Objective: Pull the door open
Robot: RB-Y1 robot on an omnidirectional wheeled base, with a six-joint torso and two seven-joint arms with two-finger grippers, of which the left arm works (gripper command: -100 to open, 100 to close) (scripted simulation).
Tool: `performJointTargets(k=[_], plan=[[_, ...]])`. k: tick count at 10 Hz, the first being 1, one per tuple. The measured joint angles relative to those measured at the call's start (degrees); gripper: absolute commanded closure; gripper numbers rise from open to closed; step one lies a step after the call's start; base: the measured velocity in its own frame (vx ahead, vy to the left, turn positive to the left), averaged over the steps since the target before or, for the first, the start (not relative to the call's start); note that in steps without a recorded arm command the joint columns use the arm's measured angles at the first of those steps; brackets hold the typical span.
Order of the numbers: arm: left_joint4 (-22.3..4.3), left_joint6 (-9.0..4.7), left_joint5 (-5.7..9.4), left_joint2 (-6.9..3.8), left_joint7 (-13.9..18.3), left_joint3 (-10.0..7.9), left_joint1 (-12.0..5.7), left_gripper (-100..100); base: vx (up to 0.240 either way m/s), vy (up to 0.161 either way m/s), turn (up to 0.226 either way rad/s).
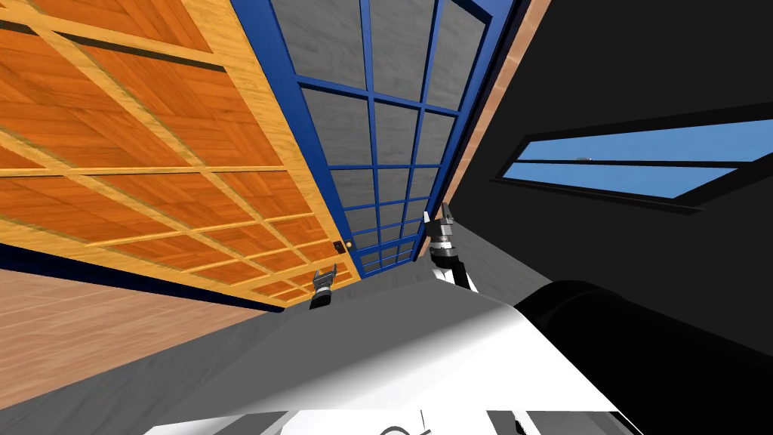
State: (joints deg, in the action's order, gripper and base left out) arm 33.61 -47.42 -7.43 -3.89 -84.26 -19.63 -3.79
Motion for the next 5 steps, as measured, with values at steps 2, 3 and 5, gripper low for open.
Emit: performJointTargets(k=[2, 3, 5], plan=[[-0.88, -0.22, -0.01, 0.09, 0.17, 0.33, -2.28, -100, 0.157, 0.014, -0.046], [-0.45, -0.58, -0.10, 0.40, 0.12, 0.51, -2.20, -100, 0.038, 0.007, 0.014], [1.42, -0.11, -0.35, 1.36, 0.12, 1.04, -2.00, -100, 0.154, 0.035, -0.103]])
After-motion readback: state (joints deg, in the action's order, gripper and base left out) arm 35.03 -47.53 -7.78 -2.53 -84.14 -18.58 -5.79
